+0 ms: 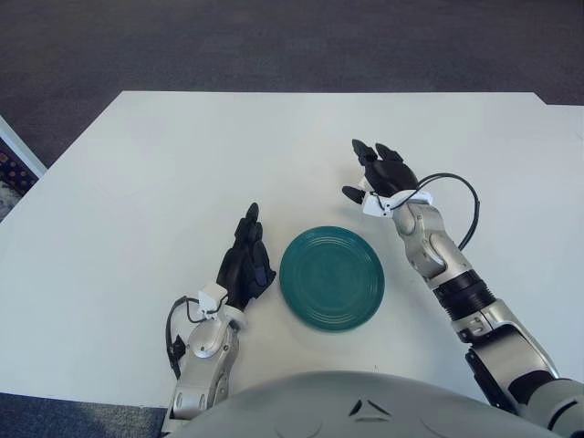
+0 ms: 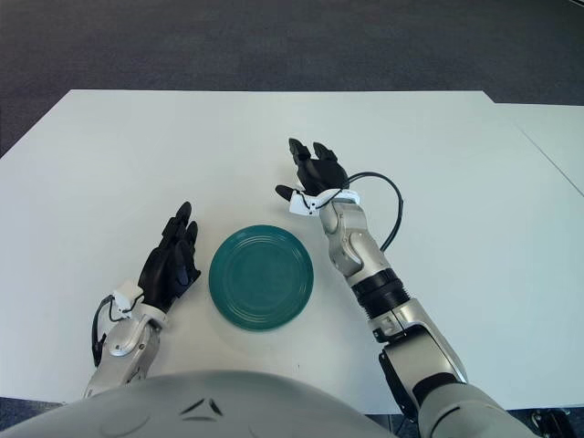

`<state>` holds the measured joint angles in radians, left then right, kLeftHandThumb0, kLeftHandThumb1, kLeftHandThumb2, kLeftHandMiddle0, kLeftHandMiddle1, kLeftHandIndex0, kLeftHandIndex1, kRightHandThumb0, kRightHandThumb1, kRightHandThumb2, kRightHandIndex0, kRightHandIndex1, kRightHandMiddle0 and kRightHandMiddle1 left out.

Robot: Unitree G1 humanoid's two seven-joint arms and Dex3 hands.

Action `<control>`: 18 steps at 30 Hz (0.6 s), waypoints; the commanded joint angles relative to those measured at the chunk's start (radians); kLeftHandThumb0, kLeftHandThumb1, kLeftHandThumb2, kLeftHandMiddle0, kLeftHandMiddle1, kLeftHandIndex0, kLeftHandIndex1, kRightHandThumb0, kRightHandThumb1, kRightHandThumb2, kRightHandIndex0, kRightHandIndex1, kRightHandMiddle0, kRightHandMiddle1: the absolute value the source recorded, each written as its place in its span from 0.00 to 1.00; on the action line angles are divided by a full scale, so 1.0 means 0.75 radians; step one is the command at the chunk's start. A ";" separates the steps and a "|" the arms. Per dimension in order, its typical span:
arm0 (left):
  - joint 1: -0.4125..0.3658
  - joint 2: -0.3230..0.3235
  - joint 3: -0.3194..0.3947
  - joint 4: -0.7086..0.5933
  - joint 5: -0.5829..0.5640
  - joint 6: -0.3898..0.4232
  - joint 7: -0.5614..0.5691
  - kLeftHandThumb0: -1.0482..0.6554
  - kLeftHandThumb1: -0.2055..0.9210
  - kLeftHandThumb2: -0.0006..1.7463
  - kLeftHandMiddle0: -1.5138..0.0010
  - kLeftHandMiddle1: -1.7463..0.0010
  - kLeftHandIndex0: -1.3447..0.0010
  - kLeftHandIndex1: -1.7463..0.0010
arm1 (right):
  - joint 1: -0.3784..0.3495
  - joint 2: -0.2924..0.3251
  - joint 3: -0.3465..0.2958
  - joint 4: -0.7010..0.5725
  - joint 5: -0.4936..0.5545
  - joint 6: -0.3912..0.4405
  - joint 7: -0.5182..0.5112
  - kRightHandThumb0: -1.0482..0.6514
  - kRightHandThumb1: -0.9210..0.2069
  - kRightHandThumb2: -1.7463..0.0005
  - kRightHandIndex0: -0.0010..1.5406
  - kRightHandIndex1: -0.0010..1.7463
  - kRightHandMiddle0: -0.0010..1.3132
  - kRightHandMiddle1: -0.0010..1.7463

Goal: Put the charger into the plate.

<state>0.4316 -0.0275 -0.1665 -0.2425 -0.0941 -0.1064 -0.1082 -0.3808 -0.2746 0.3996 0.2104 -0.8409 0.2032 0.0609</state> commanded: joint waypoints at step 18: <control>0.014 -0.039 -0.015 0.016 -0.044 -0.019 0.018 0.00 1.00 0.55 1.00 1.00 1.00 1.00 | -0.128 0.031 0.049 0.302 0.019 -0.016 -0.092 0.00 0.00 0.47 0.00 0.00 0.00 0.00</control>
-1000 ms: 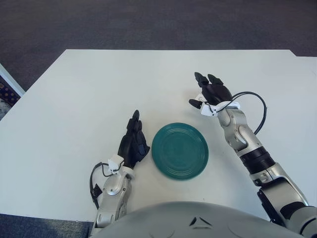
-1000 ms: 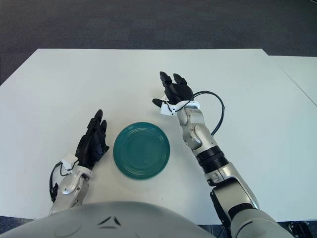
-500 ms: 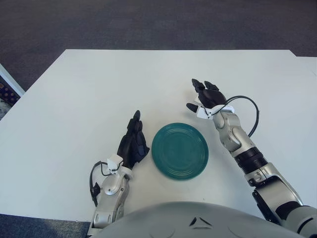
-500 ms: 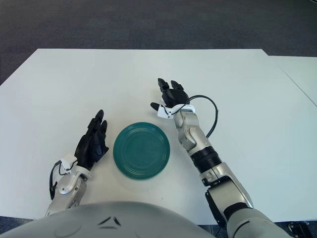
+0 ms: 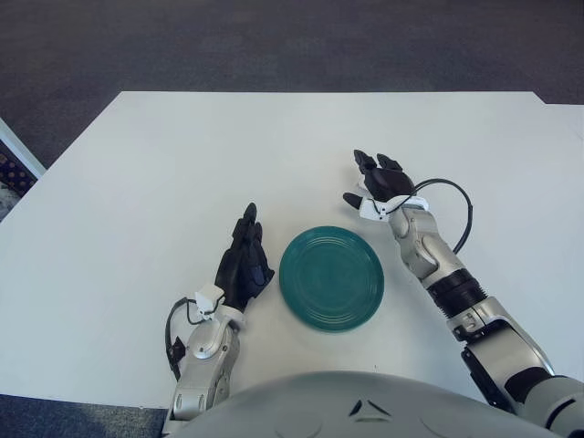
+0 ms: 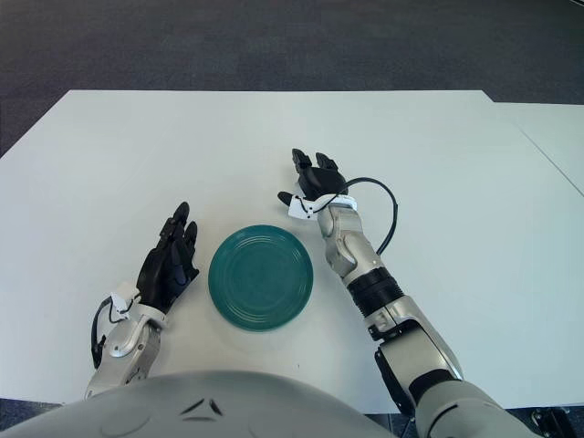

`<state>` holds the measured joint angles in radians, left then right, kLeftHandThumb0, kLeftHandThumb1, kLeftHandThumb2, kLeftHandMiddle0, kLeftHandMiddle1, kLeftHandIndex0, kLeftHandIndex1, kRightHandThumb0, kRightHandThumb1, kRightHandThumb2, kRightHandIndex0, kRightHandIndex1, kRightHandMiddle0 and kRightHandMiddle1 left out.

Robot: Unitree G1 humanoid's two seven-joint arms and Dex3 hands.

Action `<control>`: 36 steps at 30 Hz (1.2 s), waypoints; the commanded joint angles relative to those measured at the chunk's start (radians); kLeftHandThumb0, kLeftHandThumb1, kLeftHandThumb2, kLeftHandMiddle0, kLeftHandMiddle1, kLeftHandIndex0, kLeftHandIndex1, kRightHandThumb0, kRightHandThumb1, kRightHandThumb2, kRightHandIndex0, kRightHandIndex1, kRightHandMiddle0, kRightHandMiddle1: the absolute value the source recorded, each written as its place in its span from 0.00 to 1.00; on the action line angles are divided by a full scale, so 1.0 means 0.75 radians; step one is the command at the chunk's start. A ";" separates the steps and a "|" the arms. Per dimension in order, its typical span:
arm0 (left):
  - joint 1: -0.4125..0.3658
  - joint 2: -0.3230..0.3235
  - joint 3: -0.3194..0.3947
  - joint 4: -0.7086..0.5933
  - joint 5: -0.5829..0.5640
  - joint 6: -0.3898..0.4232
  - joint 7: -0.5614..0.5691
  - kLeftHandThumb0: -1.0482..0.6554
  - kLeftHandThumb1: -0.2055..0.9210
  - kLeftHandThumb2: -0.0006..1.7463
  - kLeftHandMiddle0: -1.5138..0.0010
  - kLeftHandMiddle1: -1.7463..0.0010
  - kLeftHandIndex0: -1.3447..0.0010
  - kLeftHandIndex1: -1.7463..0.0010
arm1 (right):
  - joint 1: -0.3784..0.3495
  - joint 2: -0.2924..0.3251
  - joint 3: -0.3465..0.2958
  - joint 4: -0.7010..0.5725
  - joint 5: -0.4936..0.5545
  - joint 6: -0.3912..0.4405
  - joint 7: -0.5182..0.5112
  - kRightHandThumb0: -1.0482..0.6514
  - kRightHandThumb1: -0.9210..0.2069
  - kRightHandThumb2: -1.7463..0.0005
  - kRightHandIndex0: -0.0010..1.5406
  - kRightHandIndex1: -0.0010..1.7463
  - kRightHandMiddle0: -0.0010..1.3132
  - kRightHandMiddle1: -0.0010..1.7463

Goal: Put the charger into the plate.

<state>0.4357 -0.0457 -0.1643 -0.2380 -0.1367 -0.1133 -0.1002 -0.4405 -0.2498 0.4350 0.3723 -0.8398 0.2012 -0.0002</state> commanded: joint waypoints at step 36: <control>-0.001 -0.025 -0.040 -0.075 0.005 0.135 0.034 0.00 1.00 0.55 1.00 1.00 1.00 1.00 | -0.232 -0.215 0.142 0.543 -0.004 -0.318 0.042 0.00 0.00 0.50 0.03 0.01 0.04 0.02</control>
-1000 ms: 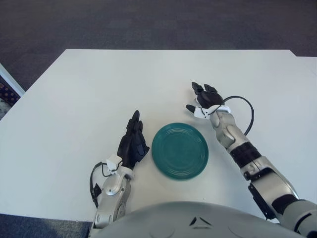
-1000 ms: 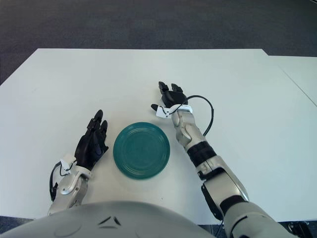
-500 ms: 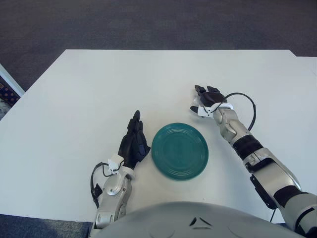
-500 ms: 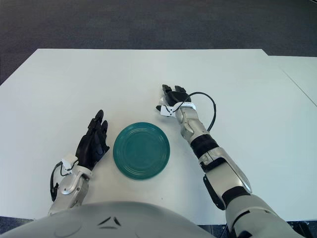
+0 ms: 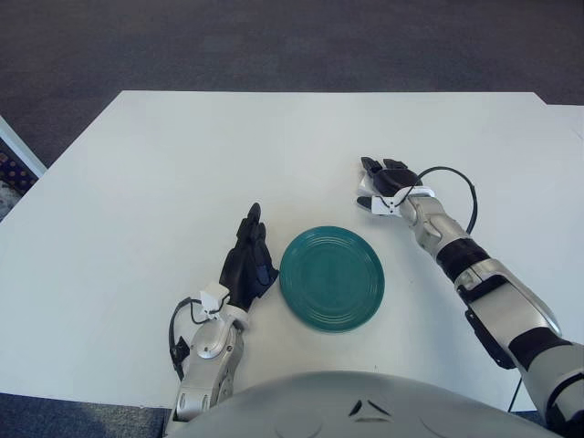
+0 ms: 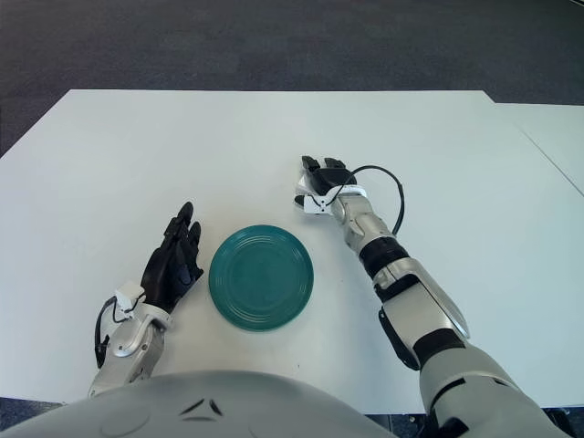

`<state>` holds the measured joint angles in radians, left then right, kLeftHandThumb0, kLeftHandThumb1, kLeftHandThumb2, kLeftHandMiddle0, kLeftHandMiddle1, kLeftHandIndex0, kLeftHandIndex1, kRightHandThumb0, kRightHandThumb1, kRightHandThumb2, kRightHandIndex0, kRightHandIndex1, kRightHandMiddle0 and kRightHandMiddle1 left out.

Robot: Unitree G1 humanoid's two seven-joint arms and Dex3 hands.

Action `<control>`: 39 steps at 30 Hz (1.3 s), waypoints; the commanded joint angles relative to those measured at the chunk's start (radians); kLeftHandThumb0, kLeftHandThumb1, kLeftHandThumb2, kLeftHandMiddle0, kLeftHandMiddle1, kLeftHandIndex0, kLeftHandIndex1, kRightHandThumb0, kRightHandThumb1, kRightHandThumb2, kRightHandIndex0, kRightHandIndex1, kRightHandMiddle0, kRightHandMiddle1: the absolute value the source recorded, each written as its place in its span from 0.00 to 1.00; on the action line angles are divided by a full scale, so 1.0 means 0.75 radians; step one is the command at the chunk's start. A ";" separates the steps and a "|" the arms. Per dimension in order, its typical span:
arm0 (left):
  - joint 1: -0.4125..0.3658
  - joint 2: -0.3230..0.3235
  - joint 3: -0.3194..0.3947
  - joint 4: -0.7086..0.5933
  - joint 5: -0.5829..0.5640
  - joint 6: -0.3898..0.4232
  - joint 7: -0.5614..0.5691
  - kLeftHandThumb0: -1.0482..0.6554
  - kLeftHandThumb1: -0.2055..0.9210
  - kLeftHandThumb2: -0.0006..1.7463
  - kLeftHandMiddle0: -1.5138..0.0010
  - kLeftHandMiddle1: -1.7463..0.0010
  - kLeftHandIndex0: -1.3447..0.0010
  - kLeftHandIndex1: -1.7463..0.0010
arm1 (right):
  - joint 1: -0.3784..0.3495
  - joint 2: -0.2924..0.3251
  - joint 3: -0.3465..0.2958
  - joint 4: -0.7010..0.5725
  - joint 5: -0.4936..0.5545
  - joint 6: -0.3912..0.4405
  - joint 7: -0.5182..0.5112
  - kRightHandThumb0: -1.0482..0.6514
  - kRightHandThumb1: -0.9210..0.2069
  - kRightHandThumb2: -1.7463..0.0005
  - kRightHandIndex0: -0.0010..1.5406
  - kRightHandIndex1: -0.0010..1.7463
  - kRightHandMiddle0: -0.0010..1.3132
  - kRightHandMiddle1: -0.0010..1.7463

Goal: Put the charger into the plate.

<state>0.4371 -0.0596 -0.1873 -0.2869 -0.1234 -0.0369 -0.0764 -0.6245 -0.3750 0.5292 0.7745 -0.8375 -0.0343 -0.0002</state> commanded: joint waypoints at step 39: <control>-0.032 -0.084 0.017 -0.079 -0.240 0.114 -0.030 0.00 1.00 0.56 1.00 1.00 1.00 1.00 | 0.121 -0.232 -0.034 -0.160 0.015 -0.242 -0.172 0.14 0.00 0.55 0.51 1.00 0.48 0.99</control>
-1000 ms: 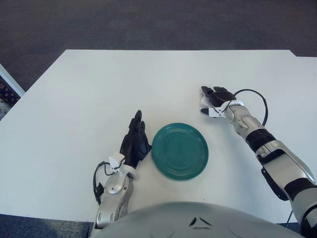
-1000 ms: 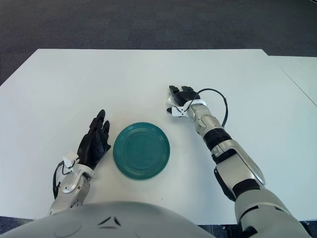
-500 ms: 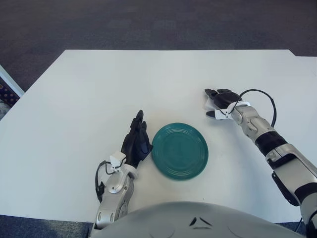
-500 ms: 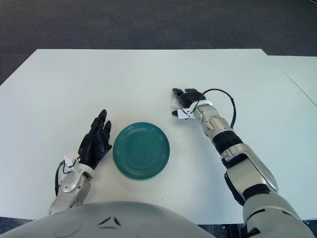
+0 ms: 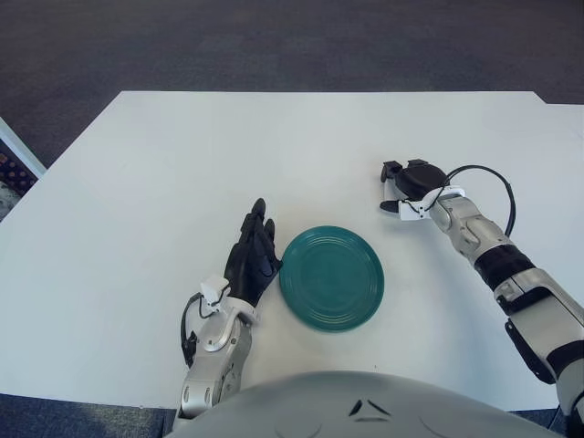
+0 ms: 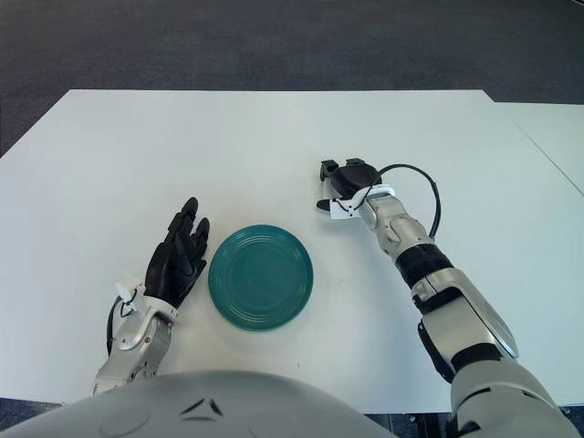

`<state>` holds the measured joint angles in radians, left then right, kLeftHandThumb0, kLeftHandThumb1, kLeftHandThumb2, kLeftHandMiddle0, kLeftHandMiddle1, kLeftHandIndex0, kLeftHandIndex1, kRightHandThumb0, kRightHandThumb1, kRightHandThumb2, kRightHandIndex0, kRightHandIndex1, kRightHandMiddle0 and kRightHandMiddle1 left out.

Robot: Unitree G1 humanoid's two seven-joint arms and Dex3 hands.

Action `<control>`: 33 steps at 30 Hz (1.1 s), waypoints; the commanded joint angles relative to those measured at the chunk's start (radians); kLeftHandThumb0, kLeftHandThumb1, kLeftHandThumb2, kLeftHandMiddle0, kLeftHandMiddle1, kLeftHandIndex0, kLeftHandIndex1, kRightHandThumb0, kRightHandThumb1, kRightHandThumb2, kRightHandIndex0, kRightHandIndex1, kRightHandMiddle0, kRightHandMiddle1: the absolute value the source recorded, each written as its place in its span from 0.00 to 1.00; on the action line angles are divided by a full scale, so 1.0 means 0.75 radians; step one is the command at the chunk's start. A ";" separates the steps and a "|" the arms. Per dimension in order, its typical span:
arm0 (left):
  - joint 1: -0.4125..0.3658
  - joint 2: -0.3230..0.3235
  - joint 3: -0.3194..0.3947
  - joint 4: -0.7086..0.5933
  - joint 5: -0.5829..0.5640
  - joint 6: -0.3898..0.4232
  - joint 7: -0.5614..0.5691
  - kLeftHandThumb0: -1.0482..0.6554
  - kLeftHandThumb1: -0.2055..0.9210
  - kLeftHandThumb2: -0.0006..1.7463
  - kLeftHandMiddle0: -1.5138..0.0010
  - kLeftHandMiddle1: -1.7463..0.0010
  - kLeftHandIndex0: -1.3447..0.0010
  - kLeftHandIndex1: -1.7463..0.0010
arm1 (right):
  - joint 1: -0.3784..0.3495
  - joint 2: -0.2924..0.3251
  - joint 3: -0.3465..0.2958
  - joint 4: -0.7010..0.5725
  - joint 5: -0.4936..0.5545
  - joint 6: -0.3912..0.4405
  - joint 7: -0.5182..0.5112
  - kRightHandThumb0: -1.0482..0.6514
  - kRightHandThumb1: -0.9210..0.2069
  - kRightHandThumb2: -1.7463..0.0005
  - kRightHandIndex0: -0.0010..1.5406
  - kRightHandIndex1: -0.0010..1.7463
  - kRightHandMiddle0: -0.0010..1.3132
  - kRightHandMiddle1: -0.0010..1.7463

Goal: Put the charger into the plate.

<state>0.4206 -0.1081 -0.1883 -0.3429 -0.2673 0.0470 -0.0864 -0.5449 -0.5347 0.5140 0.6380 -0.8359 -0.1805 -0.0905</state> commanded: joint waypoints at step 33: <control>-0.046 -0.058 0.017 0.045 -0.181 -0.095 0.004 0.00 1.00 0.52 1.00 1.00 0.95 0.49 | -0.113 -0.004 0.020 0.375 -0.018 -0.314 -0.367 0.07 0.00 0.43 0.63 1.00 0.70 1.00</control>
<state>0.3981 -0.1126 -0.1685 -0.3106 -0.4023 -0.0110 -0.0866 -0.6128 -0.5366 0.5242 0.9035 -0.8477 -0.4099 -0.3561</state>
